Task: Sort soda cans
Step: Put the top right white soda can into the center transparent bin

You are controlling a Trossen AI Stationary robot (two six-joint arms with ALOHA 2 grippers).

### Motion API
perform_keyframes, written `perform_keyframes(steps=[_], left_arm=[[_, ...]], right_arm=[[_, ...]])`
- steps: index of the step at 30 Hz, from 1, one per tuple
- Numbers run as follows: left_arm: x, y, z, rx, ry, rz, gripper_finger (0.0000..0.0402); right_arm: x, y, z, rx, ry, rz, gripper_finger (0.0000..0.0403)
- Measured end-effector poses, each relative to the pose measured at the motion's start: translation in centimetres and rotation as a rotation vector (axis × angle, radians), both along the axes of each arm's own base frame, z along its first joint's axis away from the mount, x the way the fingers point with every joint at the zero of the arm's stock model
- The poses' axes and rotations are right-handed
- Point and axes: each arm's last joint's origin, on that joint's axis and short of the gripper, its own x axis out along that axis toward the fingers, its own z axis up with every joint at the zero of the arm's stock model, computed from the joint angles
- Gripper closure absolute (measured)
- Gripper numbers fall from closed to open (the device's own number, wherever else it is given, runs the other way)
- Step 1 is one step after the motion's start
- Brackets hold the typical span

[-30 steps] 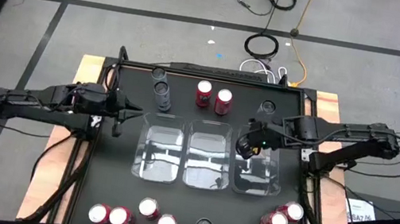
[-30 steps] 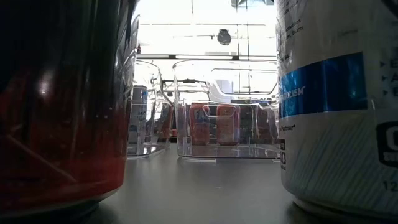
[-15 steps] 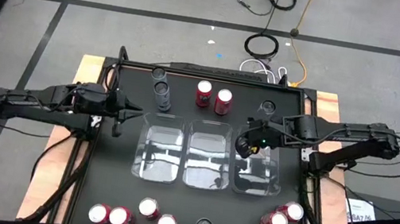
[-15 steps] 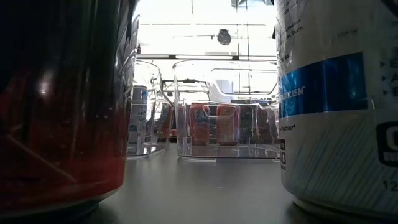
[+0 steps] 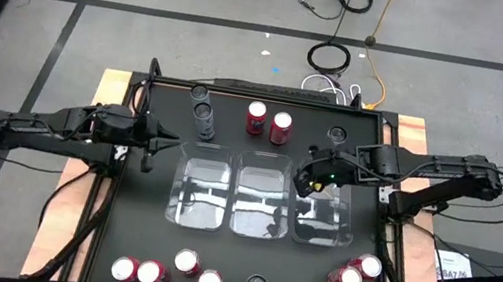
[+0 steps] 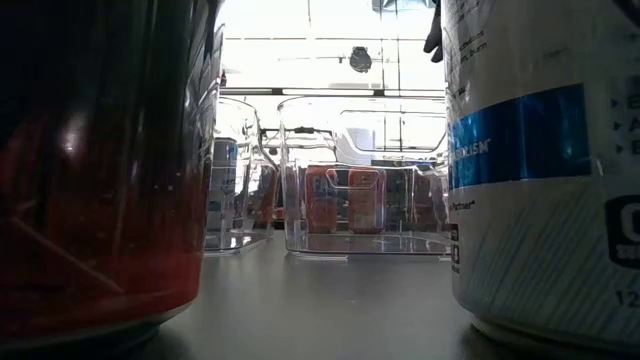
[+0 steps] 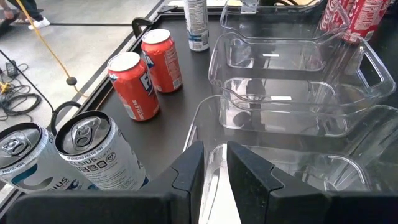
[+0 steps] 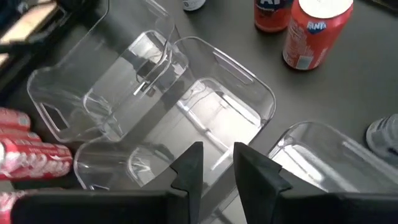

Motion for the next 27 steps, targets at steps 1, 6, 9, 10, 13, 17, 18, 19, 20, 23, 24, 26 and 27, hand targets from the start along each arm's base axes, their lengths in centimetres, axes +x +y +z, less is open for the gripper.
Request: perform_keyframes(steps=[1, 6, 9, 10, 13, 17, 18, 19, 20, 23, 24, 26, 27], left_arm=[[0.00, 0.00, 0.00, 0.000, 0.000, 0.000, 0.0320], [0.00, 0.00, 0.00, 0.000, 0.000, 0.000, 0.0320], [0.00, 0.00, 0.00, 0.000, 0.000, 0.000, 0.0320], [0.00, 0.00, 0.00, 0.000, 0.000, 0.000, 0.0320], [0.00, 0.00, 0.00, 0.000, 0.000, 0.000, 0.0320], [0.00, 0.00, 0.00, 0.000, 0.000, 0.000, 0.0320], [0.00, 0.01, 0.01, 0.002, -0.001, 0.003, 0.0320], [0.02, 0.03, 0.04, 0.003, -0.005, 0.008, 0.0320], [0.06, 0.03, 0.10, -0.004, -0.014, 0.011, 0.0320], [0.12, -0.07, 0.19, -0.131, -0.052, 0.032, 0.0320], [0.20, -0.08, 0.32, -0.170, -0.076, 0.045, 0.0320], [0.34, -0.08, 0.62, -0.224, -0.121, 0.066, 0.0320], [0.38, -0.07, 0.71, -0.243, -0.135, 0.073, 0.0320]], right_arm=[[0.00, 0.00, 0.00, 0.016, -0.006, -0.021, 0.0321], [0.04, -0.01, 0.03, 0.041, -0.020, -0.053, 0.0321], [0.10, -0.02, 0.05, 0.040, -0.026, -0.055, 0.0321], [0.18, -0.03, 0.11, 0.035, -0.038, -0.059, 0.0321], [0.45, -0.18, 0.33, -0.013, -0.078, -0.099, 0.0321], [0.62, -0.32, 0.54, -0.051, -0.111, -0.132, 0.0321], [0.66, -0.32, 0.57, -0.050, -0.116, -0.133, 0.0321], [0.71, -0.31, 0.62, -0.049, -0.123, -0.133, 0.0321], [0.74, -0.32, 0.65, -0.051, -0.128, -0.135, 0.0321], [0.73, -0.39, 0.68, -0.074, -0.132, -0.153, 0.0321], [0.73, -0.43, 0.68, -0.085, -0.133, -0.162, 0.0321], [0.72, -0.47, 0.70, -0.096, -0.134, -0.171, 0.0321], [0.72, -0.48, 0.70, -0.098, -0.135, -0.172, 0.0321]])
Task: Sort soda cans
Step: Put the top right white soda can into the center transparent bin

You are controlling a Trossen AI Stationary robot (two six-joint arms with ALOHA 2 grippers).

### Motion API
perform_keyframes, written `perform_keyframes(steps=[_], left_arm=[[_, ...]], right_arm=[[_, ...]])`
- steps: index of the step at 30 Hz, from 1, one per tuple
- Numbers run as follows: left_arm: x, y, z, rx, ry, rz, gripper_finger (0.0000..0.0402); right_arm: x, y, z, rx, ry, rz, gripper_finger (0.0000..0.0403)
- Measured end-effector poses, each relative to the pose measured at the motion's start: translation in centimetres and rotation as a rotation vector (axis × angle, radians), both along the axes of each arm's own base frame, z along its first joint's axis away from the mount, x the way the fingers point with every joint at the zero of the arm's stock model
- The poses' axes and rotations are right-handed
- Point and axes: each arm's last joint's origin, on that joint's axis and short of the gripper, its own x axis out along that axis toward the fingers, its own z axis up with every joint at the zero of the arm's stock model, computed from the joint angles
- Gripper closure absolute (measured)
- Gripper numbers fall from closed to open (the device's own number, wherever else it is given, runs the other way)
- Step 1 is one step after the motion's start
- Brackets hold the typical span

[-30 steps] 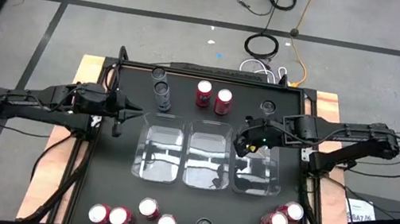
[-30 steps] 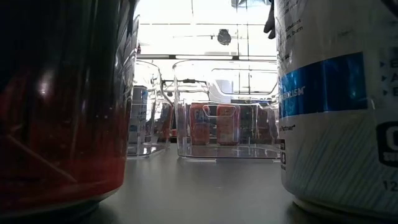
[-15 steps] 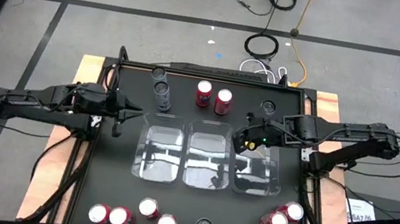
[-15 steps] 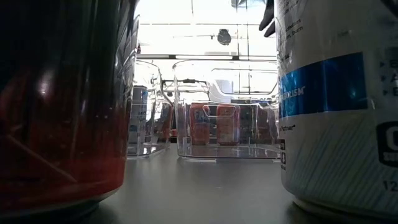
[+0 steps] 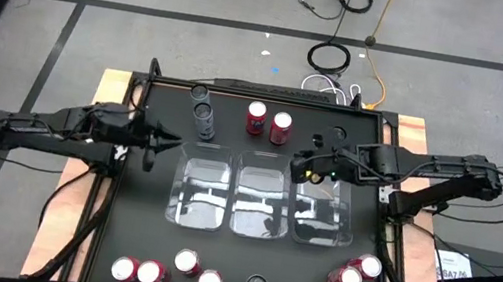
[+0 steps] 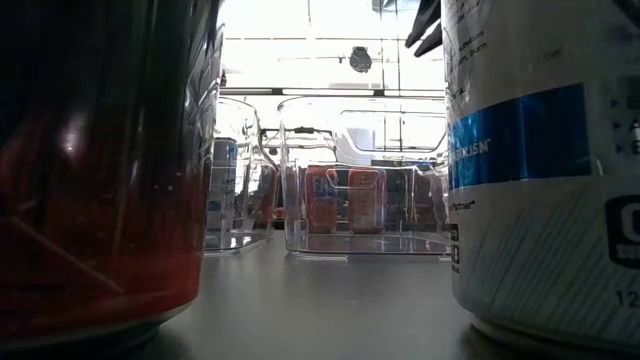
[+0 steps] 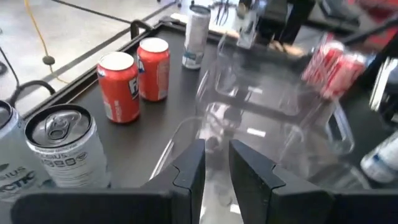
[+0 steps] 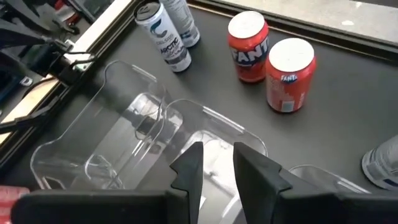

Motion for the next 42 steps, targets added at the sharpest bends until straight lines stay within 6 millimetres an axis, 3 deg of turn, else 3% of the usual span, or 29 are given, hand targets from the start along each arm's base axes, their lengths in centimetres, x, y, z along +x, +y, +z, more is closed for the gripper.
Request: perform_keyframes(steps=[13, 25, 31, 42], left_arm=[[0.4, 0.0, 1.3, -0.002, -0.146, 0.005, 0.0320], [0.5, 0.1, 1.4, -0.001, -0.159, 0.006, 0.0320], [0.5, 0.1, 1.4, -0.001, -0.159, 0.006, 0.0320], [0.5, 0.1, 1.4, -0.002, -0.159, 0.006, 0.0320]], right_arm=[[0.3, -0.8, 0.1, -0.101, -0.009, -0.084, 0.0321], [0.3, -1.1, 0.1, -0.101, -0.012, -0.091, 0.0307], [0.2, -1.4, -0.1, -0.026, -0.002, -0.076, 0.0259], [0.0, -1.5, -0.3, -0.054, 0.046, -0.070, 0.0131]])
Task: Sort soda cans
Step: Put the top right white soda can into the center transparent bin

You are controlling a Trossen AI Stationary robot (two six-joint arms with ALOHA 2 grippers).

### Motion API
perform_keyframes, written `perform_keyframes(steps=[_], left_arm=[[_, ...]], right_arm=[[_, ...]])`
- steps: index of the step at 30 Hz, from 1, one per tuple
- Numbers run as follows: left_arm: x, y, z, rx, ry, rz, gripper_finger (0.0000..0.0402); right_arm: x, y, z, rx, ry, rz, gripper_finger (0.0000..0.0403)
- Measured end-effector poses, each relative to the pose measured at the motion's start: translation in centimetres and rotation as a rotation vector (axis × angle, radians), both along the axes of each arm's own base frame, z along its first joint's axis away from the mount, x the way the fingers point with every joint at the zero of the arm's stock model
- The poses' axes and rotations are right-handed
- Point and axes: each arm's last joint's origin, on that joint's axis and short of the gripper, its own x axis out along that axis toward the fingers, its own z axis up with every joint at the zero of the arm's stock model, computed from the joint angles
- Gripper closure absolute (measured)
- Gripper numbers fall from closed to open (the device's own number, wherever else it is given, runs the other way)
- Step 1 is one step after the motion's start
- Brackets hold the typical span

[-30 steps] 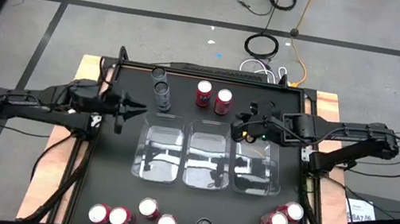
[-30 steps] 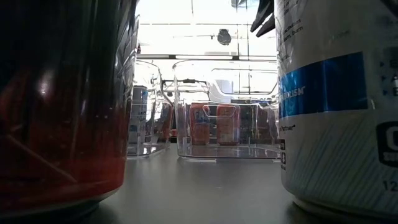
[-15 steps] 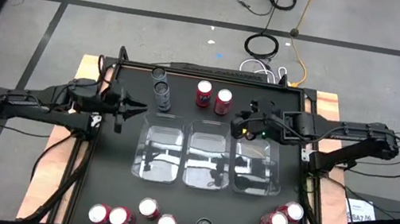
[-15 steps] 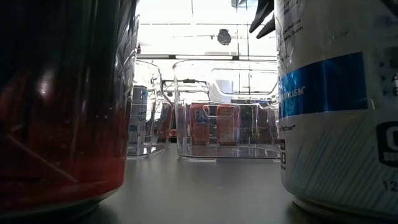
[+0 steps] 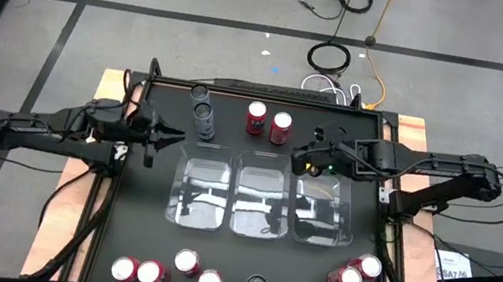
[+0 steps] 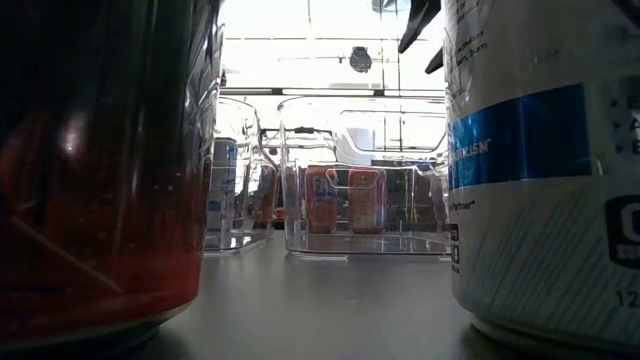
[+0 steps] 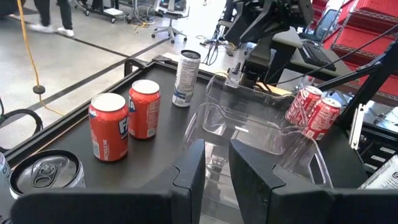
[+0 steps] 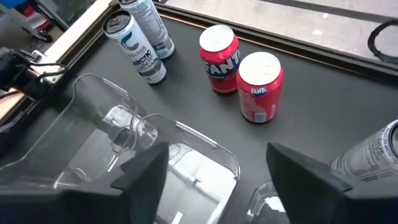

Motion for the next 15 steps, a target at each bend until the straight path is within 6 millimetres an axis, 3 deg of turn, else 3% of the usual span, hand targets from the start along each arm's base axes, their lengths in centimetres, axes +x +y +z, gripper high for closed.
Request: perform_keyframes(steps=[6, 15], left_arm=[[0.0, 0.0, 0.0, -0.002, -0.001, -0.001, 0.0320], [0.0, 0.0, 0.0, -0.003, -0.001, -0.003, 0.0320]], right_arm=[[-0.2, -0.9, 0.1, -0.036, -0.012, -0.093, 0.0094], [-0.8, -3.8, -0.4, 0.133, 0.042, -0.109, 0.0103]])
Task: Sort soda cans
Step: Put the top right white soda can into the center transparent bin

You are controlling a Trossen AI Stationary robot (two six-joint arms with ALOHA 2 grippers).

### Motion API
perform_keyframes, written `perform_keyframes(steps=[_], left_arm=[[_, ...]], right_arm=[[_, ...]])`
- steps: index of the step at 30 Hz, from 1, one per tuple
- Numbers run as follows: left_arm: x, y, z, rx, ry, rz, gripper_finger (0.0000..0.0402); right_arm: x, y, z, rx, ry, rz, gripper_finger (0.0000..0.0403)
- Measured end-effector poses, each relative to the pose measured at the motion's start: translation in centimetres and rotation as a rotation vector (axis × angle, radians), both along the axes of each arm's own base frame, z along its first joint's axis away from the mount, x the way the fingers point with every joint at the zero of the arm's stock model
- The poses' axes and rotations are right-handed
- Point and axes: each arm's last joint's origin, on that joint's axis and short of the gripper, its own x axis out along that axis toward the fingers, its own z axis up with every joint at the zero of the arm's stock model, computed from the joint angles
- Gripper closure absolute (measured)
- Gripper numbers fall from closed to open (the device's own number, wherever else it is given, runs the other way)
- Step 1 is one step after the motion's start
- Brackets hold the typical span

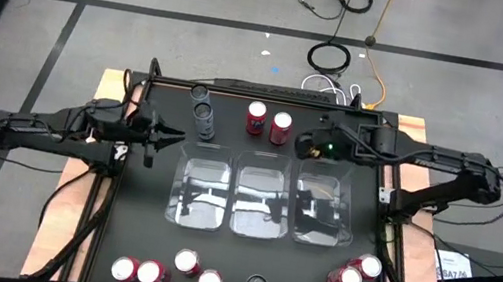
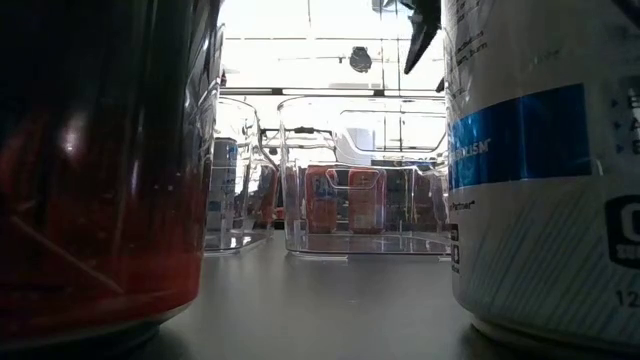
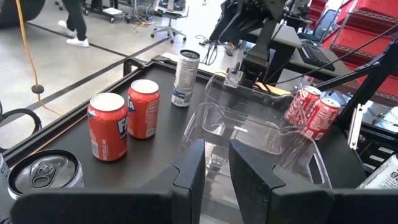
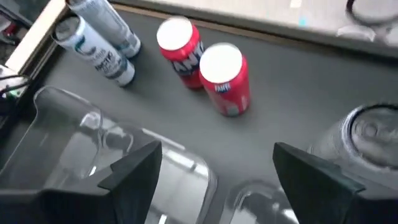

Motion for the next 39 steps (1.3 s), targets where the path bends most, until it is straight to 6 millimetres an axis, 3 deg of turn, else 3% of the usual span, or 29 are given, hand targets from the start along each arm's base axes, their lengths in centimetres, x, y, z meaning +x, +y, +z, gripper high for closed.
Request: perform_keyframes(steps=[13, 24, 32, 39], left_arm=[[0.0, 0.0, 0.0, -0.003, 0.000, 0.001, 0.0320], [0.1, 0.0, 0.0, 0.001, 0.004, 0.007, 0.0320], [0.1, 0.0, 0.0, 0.003, 0.004, 0.011, 0.0320], [0.1, 0.0, 0.0, 0.003, 0.004, 0.011, 0.0320]], right_arm=[[-3.0, -3.8, -0.9, 0.120, 0.195, -0.104, 0.0105], [-5.0, -7.2, -1.1, 0.209, 0.231, -0.164, 0.0104], [-5.9, -8.7, -1.2, 0.219, 0.254, -0.175, 0.0103], [-5.7, -8.8, -1.2, 0.206, 0.240, -0.159, 0.0103]])
